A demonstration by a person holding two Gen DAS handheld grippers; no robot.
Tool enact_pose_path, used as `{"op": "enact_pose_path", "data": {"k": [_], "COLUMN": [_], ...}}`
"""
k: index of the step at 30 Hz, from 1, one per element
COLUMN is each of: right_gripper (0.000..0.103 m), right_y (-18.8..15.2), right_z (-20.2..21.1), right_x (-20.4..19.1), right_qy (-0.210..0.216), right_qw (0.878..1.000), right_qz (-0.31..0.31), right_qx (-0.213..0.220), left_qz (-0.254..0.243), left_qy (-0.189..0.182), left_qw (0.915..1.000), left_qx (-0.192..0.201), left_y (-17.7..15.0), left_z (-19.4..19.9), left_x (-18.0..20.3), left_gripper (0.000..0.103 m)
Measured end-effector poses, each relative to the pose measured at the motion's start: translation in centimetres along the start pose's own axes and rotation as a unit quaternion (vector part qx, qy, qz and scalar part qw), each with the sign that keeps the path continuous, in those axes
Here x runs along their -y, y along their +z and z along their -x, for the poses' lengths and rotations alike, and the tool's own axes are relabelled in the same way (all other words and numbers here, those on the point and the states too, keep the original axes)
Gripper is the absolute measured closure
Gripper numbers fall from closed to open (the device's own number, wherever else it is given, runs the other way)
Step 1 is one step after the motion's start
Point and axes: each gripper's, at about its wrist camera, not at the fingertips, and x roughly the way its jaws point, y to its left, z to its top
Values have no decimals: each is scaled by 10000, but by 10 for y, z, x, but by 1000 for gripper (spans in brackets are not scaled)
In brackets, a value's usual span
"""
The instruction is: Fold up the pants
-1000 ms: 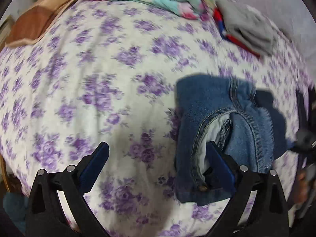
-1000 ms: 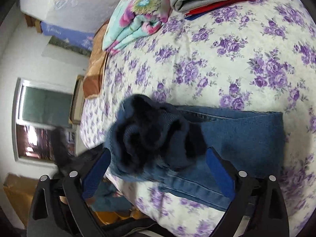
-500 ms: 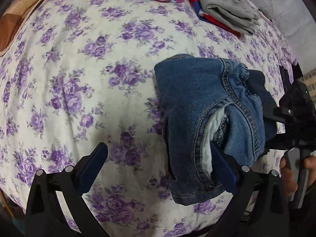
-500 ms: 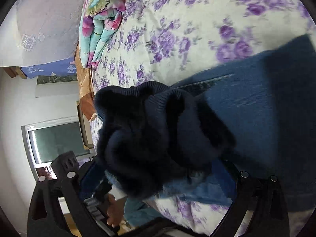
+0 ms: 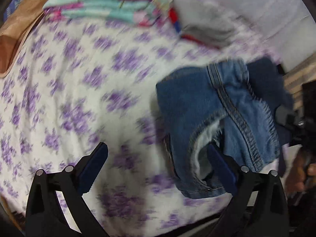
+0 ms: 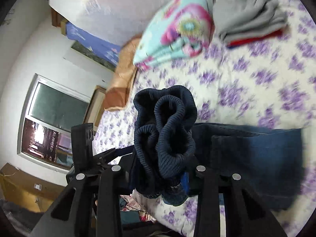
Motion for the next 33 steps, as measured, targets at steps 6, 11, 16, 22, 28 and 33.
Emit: {"op": "enact_pose_path", "data": {"k": [6,11,16,22,28,33], "right_gripper": [65,46,43,63,94,103], "right_y": [-20,-46,-31,1,16,24], "right_z": [43,21,68,53,-16,-37], "right_x": [98,184,149,90,62,115], "right_qy": [-442,-946,-1307,-1449,-1778,-2404], "right_qw": [9934,9776,9841,9890,9774,9659], "right_qz": [-1034,-1879,-1164,210,983,526], "right_qx": [212,-57,316,208,-583,-808], "left_qz": [-125,-752,-920,-588,-264,-214], "left_qy": [-416,763,935,700,1132,1294], "left_qw": [9982,9850,9824,9919,9905,9884], "left_qx": [-414,-1352,-1326,-878,-741,-764], "left_y": [7,0,4,22,48,47], "left_z": [-44,-133,-125,-82,-94,-124], "left_x": [46,81,89,78,63,66], "left_gripper": [5,4,4,5,4,4]}}
